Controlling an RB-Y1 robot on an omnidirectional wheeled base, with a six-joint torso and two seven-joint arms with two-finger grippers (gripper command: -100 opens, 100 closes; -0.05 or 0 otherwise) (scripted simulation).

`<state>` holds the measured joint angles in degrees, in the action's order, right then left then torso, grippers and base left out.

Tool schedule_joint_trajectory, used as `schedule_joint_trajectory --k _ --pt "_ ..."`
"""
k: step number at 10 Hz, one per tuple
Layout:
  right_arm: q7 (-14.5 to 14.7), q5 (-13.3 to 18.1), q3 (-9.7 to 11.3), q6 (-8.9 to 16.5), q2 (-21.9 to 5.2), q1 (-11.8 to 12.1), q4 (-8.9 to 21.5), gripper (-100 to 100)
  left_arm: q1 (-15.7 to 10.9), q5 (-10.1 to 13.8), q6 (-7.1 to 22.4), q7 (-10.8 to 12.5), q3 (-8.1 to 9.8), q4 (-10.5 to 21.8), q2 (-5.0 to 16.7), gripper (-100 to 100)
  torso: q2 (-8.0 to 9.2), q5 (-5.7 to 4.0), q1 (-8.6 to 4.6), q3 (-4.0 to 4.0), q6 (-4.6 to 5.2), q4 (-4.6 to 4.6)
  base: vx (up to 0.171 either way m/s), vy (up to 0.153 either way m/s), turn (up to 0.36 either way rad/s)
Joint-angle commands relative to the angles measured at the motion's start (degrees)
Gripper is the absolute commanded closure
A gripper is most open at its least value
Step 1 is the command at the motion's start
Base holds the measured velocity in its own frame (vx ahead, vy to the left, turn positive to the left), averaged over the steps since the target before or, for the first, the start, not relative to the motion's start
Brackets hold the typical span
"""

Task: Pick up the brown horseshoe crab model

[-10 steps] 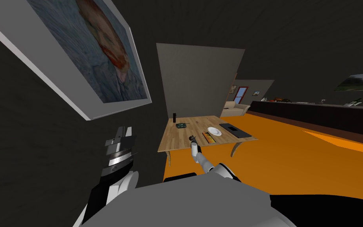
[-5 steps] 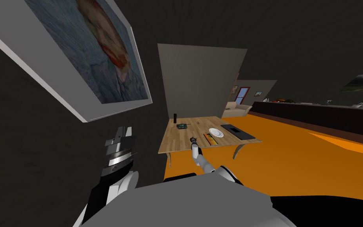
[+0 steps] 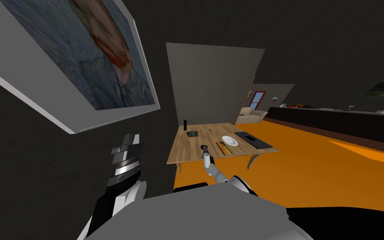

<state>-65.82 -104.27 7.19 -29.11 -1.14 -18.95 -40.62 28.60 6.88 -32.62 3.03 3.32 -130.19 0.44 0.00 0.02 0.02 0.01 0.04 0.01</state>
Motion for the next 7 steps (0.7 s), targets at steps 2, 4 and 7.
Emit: schedule_joint_trajectory --k 2,4,7 --pt "0.00 -0.01 0.00 -0.01 0.00 0.01 0.01 100 0.00 0.00 0.00 0.00 0.00 0.00 0.00 0 0.03 0.00 -0.01 0.02 0.00 0.02 0.000 0.000 0.000" --pt "1.63 -0.92 -0.30 -0.65 0.89 -1.41 0.45 100 0.00 0.00 0.00 0.00 0.00 0.00 0.00 0 0.06 0.00 -0.01 0.05 -0.01 0.03 -0.045 -0.005 -0.020" --pt "2.19 -1.19 -0.43 -0.50 0.78 -0.99 -0.06 0 -0.01 0.00 0.00 0.00 0.00 0.00 0.00 0 0.35 0.03 0.03 0.23 -0.01 0.12 -0.056 0.004 -0.008"
